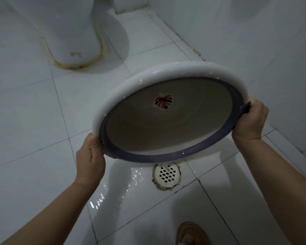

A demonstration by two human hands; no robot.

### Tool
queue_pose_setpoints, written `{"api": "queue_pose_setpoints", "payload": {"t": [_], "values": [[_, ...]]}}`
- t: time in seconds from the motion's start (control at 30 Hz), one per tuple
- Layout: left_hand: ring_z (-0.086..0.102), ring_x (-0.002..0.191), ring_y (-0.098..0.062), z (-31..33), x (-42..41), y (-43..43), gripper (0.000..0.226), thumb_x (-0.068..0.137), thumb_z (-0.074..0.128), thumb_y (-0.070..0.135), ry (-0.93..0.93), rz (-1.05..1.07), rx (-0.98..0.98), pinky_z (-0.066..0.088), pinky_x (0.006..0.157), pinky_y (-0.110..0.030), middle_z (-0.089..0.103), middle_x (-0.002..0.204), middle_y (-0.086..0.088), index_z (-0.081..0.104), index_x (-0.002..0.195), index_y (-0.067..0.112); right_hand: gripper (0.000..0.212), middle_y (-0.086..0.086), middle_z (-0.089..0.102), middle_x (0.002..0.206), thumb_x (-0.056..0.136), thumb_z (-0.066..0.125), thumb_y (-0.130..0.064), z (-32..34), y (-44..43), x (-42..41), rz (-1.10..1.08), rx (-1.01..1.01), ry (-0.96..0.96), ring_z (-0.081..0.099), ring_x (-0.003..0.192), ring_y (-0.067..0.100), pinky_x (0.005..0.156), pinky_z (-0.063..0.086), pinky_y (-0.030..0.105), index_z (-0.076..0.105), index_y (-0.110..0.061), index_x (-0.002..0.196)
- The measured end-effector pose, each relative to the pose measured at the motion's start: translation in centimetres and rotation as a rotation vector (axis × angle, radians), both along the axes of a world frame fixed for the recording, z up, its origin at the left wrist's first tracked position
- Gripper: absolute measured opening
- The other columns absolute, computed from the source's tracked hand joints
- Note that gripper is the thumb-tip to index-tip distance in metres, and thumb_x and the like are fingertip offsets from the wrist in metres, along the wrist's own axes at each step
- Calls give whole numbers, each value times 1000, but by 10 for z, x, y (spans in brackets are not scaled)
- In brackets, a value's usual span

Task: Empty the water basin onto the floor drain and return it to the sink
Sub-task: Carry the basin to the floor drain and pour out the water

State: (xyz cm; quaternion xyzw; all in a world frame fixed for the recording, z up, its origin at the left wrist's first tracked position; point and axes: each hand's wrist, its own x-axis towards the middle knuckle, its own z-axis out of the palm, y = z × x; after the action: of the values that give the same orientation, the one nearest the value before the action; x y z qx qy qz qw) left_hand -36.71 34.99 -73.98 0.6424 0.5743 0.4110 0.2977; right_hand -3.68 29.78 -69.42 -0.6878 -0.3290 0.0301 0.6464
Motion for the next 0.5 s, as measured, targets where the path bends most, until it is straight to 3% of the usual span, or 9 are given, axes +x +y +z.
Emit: {"api": "queue_pose_setpoints", "payload": {"t": [0.13,0.27,0.5], "values": [[51,68,-36,0,-2,1,45,90,21,43,20,-17,15,47,65,-60,48,68,-11,48,80,9,35,-13,28,40,82,32,8,-2,-1,3,2,-38,-21,21,44,-3,43,15,13,34,-14,55],[50,63,-34,1,-5,2,42,89,19,43,64,-44,49,47,61,-55,47,62,-7,47,78,13,37,-10,24,44,77,32,-2,1,-1,1,13,-17,-24,19,45,-2,43,14,14,25,-29,53],[56,61,-43,-5,-9,-1,56,90,17,42,83,-80,68,47,58,-54,55,63,-23,54,82,0,40,-9,21,61,79,36,7,1,-4,4,7,-109,-208,21,44,-3,44,13,16,28,-19,50]]}}
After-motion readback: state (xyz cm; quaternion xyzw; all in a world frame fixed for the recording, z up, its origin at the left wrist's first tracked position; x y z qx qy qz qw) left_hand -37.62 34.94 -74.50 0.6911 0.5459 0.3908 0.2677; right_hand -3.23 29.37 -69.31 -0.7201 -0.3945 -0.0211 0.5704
